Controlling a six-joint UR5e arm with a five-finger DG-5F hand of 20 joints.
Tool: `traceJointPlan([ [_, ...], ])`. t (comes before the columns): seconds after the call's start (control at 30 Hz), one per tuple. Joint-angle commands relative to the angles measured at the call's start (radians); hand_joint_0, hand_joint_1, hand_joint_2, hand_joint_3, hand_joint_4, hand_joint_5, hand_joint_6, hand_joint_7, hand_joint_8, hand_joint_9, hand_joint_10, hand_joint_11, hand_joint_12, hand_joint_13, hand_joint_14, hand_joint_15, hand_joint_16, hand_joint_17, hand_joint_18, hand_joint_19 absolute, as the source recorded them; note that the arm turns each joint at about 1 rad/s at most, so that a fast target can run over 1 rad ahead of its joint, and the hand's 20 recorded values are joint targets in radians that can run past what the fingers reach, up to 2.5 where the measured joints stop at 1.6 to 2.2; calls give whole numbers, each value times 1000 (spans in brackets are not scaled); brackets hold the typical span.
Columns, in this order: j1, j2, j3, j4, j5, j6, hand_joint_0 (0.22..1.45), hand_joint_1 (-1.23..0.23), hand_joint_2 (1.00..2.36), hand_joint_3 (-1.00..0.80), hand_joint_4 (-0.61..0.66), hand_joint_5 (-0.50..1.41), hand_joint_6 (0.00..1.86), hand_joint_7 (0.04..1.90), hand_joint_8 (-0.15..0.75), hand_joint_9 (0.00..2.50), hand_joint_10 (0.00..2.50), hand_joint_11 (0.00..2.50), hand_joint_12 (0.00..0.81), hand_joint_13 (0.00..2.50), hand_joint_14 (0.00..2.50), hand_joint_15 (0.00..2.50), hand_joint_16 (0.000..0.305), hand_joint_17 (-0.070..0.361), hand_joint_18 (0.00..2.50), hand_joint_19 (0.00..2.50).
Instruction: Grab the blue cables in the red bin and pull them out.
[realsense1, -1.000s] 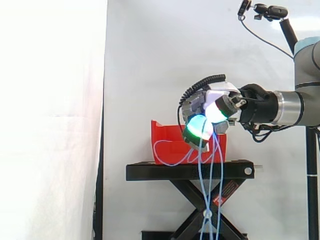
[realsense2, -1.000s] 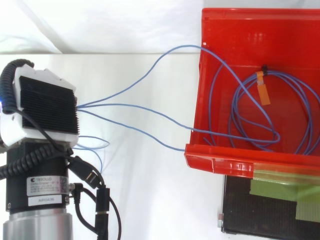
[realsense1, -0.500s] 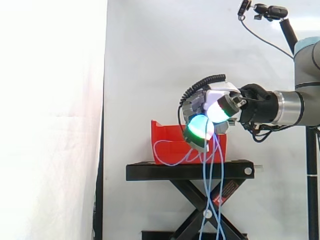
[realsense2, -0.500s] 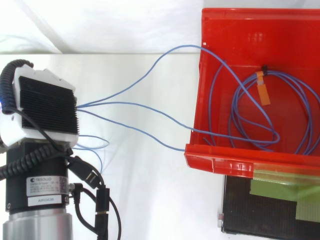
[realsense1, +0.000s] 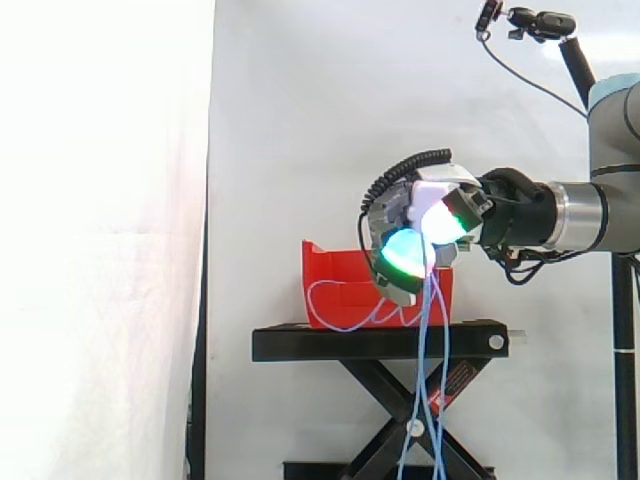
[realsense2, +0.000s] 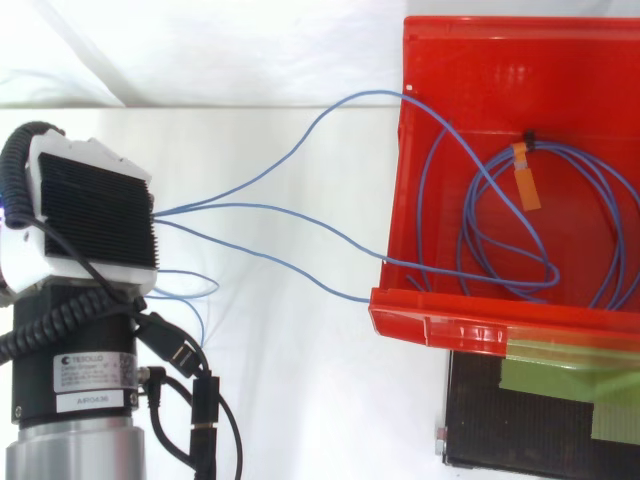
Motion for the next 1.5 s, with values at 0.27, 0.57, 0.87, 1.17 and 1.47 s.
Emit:
traceJointPlan([
  [0.27,0,0,0,-2,0,2,739,-978,1000,-1000,333,838,618,526,373,1162,57,1663,392,905,2500,584,51,115,990,883],
  [0.57,-2,0,0,-2,0,0,718,-967,1000,-1000,341,862,585,545,379,1165,68,1655,397,913,2500,575,53,119,1000,845],
  [0.87,0,0,0,-3,0,-1,702,-949,1000,-1000,345,881,551,566,379,1180,59,1641,402,916,2500,564,54,122,1004,806],
  [1.17,0,0,0,-6,0,-1,674,-930,1000,-1000,356,902,522,568,388,1189,67,1614,415,931,2500,554,57,128,1010,738],
  [1.47,-2,0,0,-6,-8,-3,665,-911,1000,-1000,360,918,477,577,392,1197,59,1619,416,941,2500,564,58,130,1016,708],
])
